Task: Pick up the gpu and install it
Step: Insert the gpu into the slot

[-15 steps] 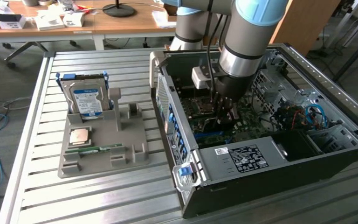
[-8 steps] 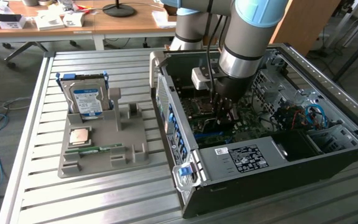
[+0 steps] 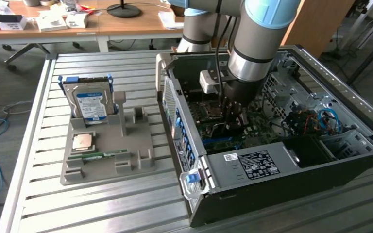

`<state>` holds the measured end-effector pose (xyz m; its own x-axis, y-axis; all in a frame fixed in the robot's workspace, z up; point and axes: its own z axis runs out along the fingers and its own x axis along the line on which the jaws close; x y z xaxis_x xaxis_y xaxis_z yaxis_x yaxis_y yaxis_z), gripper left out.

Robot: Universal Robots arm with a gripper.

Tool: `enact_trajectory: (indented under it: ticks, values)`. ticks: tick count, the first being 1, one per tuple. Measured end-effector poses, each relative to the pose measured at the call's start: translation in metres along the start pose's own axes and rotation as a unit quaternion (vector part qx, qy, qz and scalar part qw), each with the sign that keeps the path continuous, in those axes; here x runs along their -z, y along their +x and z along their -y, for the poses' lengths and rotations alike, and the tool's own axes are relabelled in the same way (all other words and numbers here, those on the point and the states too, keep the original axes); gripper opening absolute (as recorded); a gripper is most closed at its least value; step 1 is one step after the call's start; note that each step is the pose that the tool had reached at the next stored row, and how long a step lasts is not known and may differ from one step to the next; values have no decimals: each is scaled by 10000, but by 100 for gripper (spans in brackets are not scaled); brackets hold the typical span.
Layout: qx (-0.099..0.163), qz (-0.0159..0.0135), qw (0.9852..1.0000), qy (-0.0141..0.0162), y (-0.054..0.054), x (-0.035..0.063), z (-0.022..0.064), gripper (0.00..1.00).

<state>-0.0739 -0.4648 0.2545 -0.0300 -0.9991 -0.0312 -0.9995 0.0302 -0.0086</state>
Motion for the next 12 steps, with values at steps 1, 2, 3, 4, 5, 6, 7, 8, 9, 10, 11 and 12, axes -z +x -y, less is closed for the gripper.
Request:
enact_trajectory:
  ticks: [1, 2, 3, 4, 5, 6, 7, 8, 9, 10, 11, 12]
  values:
    - [0, 0, 10000, 0, 1, -2, 0, 26]
    - [0, 0, 10000, 0, 1, -5, 0, 26]
    - [0, -1, 10000, -1, 1, -5, 0, 26]
    - [0, -2, 10000, -1, 1, -6, 0, 26]
    - [0, -1, 10000, 0, 1, -6, 0, 26]
    - [0, 7, 10000, -1, 1, -6, 0, 26]
    - [1, 40, 10000, -2, 0, -7, 1, 26]
    - [0, 53, 10000, -1, 0, -7, 0, 26]
    - [0, 53, 10000, -1, 0, -7, 0, 26]
    - [0, 54, 10000, -2, 0, -7, 0, 26]
    - [0, 54, 10000, -2, 0, -7, 0, 26]
    - [0, 49, 10000, -2, 1, -7, 0, 26]
